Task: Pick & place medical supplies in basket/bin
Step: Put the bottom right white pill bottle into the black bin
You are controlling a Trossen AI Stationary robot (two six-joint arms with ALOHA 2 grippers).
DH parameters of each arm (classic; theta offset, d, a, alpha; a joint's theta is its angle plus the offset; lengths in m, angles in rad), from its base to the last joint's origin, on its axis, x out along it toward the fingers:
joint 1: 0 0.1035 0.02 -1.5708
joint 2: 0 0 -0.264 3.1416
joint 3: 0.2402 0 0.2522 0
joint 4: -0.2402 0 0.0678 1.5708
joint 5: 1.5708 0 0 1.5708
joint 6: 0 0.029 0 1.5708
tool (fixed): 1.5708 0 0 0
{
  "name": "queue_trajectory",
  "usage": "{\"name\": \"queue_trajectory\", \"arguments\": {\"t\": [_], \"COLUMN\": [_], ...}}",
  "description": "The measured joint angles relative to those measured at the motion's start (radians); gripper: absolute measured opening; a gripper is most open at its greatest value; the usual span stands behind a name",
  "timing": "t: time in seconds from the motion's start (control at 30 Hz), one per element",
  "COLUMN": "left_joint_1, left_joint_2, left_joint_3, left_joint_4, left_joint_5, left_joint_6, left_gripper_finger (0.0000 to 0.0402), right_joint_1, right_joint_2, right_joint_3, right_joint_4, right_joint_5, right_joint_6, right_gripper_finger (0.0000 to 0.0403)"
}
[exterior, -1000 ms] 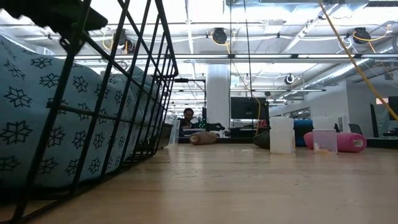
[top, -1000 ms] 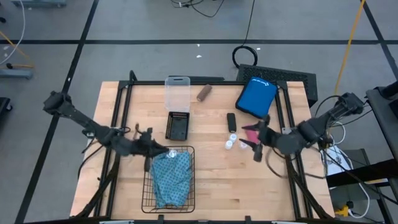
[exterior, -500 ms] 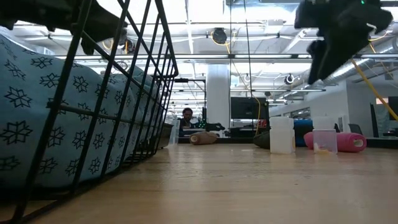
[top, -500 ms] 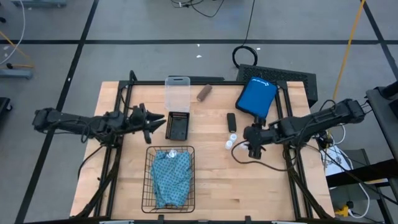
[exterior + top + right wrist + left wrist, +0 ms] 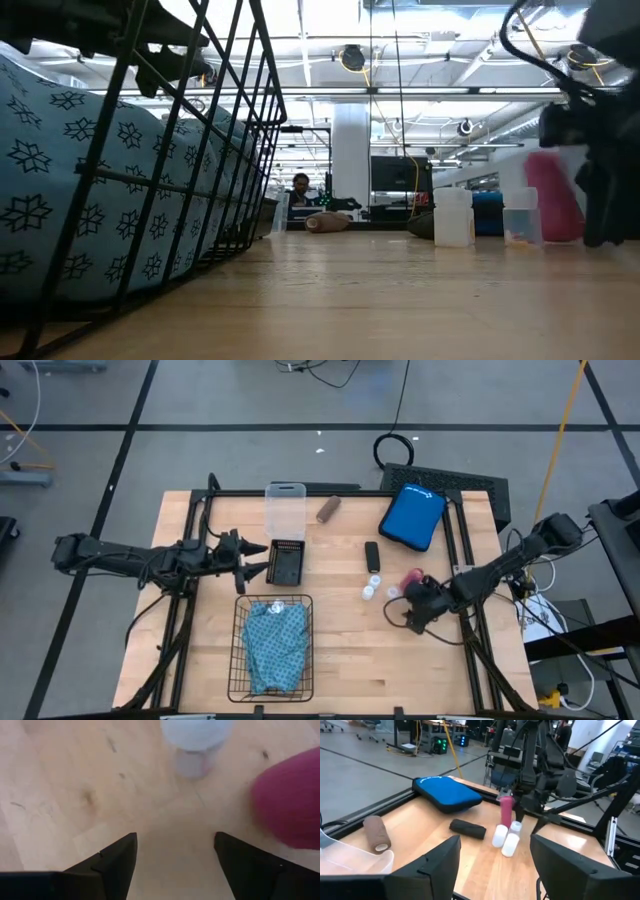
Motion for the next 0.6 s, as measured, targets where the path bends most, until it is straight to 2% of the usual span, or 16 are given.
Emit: {"name": "queue_trajectory", "arguments": {"t": [0.1, 0.3, 0.4, 0.6], "left_joint_1": [0.002, 0.007, 0.007, 0.007], "left_joint_2": [0.000, 0.000, 0.000, 0.000], "left_joint_3": [0.000, 0.000, 0.000, 0.000], "left_joint_4": [0.005, 0.039, 0.041, 0.039], "left_joint_5": [-0.007, -0.013, -0.017, -0.017], "left_joint_6": [0.033, 0.030, 0.013, -0.008], "left_gripper_finger": [0.0253, 0.0253, 0.0253, 0.0253], "right_joint_1": [0.036, 0.084, 0.088, 0.086], "right_joint_2": [-0.005, -0.002, -0.001, 0.000], "right_joint_3": [-0.093, -0.213, -0.261, -0.359], "right_joint_4": [0.147, 0.260, 0.340, 0.533], "right_joint_5": [0.078, 0.205, 0.284, 0.369], "right_joint_6": [0.038, 0.067, 0.013, -0.113], "right_gripper_finger": [0.0254, 0.0243, 0.0242, 0.0242]}}
